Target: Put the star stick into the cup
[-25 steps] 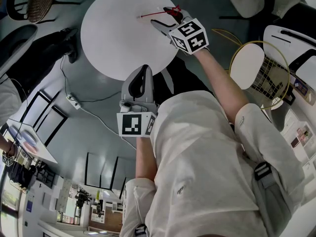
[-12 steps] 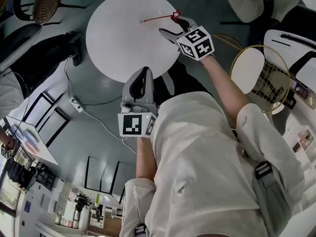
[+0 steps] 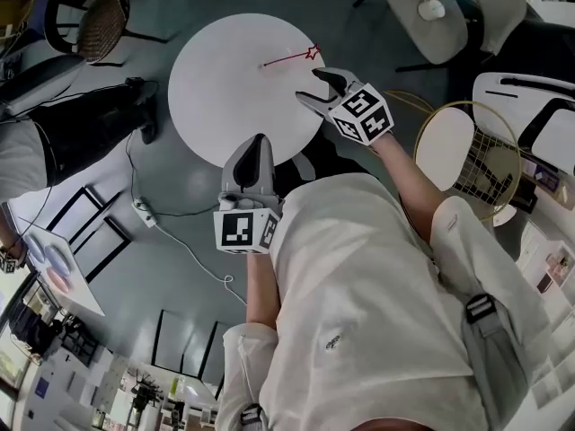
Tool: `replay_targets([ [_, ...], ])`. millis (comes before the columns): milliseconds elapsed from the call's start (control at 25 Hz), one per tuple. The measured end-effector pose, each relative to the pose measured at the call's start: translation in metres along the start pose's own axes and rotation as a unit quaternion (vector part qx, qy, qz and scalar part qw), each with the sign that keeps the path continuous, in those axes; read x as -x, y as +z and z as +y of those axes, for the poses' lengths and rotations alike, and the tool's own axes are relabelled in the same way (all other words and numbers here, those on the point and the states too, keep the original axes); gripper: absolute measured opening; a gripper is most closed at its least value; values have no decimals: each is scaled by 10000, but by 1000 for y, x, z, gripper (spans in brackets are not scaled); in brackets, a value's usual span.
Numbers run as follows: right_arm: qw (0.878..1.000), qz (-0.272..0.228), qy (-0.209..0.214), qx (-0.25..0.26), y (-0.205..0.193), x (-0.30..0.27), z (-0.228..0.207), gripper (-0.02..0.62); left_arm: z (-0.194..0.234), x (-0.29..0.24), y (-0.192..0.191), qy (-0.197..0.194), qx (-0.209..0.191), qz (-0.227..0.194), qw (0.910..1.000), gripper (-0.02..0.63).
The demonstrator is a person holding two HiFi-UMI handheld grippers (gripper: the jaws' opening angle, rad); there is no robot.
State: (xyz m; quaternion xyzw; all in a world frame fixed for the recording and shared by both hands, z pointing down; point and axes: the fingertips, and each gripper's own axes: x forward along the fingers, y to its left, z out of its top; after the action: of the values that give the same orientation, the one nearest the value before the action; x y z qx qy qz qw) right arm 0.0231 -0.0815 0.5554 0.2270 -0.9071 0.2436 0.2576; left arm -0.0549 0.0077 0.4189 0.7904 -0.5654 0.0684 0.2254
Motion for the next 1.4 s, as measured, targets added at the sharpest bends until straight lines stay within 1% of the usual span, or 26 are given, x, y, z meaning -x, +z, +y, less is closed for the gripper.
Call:
replay_targets([
  [280,9990,-330,207,214,28,35,31,211,-4,6,15,27,-134,-183,9997,11],
  [520,9968,-668,363,252,50,58,55,152,-5,13,20,86,-182,-242,9995,11],
  [680,9947,-851,497,277,61,66,71,125,-3,21,20,210,-215,-259,9992,11],
  [800,9934,-992,537,218,66,72,76,103,-2,24,17,269,-231,-258,9990,11],
  [920,9929,-1056,486,236,69,75,79,91,0,27,18,257,-235,-292,9990,10],
  [1120,9924,-1168,287,250,74,82,88,63,2,34,17,46,-259,-286,9992,11],
  [1400,9894,-1441,-86,178,79,97,117,31,-4,51,24,-505,-506,-276,9971,10],
])
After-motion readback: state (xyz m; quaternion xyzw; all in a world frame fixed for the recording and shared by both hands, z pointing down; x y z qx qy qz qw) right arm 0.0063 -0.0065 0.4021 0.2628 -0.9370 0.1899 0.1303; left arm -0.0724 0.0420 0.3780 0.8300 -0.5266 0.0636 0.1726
